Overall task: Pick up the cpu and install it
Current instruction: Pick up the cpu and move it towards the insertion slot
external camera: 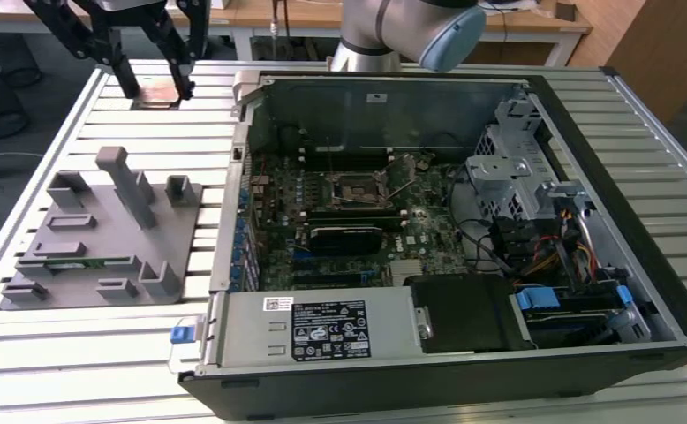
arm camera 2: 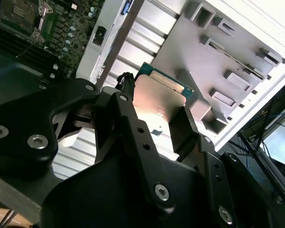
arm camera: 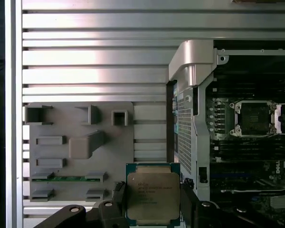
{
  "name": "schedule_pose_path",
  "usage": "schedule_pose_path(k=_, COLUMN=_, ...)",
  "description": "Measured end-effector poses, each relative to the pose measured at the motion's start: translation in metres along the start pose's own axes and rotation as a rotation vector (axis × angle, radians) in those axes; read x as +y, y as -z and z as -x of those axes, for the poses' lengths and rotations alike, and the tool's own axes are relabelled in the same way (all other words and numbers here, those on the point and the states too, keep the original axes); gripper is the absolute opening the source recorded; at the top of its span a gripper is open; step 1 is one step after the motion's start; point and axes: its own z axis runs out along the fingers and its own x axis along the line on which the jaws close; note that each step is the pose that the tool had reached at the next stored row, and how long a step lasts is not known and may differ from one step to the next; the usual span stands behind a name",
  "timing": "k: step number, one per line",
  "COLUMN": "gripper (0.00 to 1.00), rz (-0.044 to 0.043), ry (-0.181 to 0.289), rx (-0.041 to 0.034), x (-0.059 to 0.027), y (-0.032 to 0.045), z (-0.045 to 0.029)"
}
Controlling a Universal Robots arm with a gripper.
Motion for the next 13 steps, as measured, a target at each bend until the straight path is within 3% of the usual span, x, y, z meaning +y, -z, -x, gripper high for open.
schedule_pose_path(k=13, gripper=0.54, rz=0.0001, ry=0.000, rx=0.0000, x=0.0009, y=-0.0007, z=0.0357)
